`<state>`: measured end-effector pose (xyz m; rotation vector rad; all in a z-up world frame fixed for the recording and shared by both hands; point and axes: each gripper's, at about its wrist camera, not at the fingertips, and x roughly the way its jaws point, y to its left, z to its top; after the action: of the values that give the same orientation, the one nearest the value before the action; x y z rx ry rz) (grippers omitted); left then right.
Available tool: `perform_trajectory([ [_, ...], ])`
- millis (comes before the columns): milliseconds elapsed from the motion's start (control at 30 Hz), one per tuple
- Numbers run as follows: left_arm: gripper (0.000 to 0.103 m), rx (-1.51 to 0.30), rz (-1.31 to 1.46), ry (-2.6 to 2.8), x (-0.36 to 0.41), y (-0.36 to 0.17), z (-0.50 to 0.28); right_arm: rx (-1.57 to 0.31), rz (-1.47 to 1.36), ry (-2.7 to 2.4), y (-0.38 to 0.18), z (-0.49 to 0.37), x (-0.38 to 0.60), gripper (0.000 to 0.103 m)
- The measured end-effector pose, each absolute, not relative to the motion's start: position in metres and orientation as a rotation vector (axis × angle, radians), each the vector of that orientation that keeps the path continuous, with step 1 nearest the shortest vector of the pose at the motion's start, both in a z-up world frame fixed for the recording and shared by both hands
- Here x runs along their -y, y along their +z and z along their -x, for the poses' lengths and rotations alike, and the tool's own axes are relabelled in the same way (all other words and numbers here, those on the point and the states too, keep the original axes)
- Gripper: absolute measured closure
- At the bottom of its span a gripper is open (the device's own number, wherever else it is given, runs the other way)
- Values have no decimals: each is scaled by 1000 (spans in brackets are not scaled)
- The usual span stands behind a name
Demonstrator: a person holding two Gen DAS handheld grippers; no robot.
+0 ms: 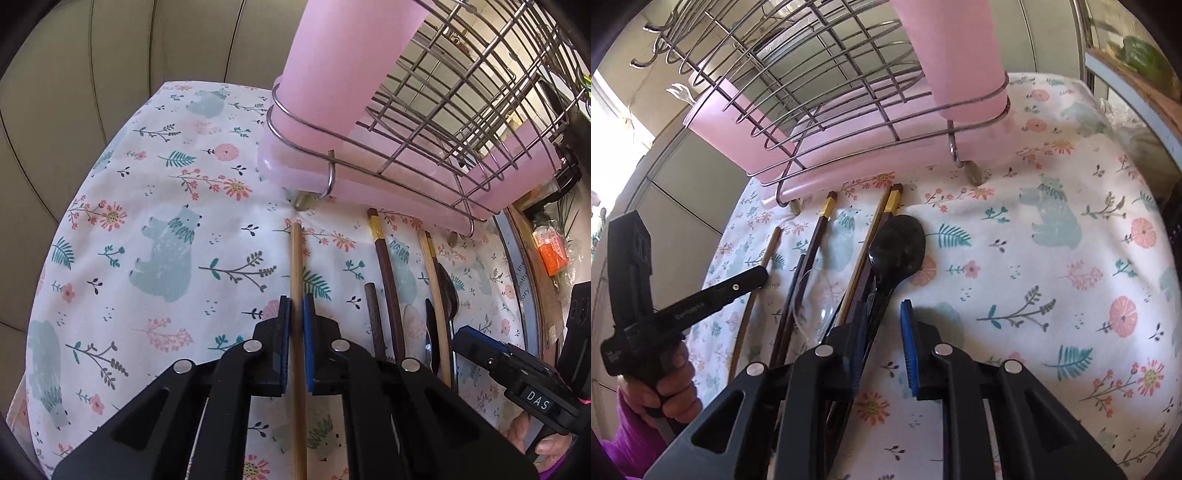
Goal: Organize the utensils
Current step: 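Lower left tool and grasp wooden chopstick while right tool reaches toward dark chopsticks, then lift wooden chopstick with left tool while right tool grasps and lifts dark chopstick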
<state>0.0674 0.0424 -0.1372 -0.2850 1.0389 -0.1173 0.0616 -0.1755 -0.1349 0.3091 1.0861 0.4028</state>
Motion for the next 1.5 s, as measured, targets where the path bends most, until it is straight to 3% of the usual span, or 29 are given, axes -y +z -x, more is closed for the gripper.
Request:
perform_trajectory([
  [367,97,-1040,301,-131,-48,-140,-67,-1063,-239,320,-133,-53,185,84],
  [933,96,-1226,284,-225,-57,-134,-105,-1232,-658,464,-151,-117,243,76],
  [1233,96,-1329,194,-220,-48,-132,-141,-1285,-711,562,-164,-139,249,76],
  [1433,96,-1344,162,-204,-42,-135,-150,-1277,-678,576,-168,-143,244,88],
  [1500,96,-1334,151,-208,-40,-134,-150,-1266,-675,598,-167,-139,236,97],
])
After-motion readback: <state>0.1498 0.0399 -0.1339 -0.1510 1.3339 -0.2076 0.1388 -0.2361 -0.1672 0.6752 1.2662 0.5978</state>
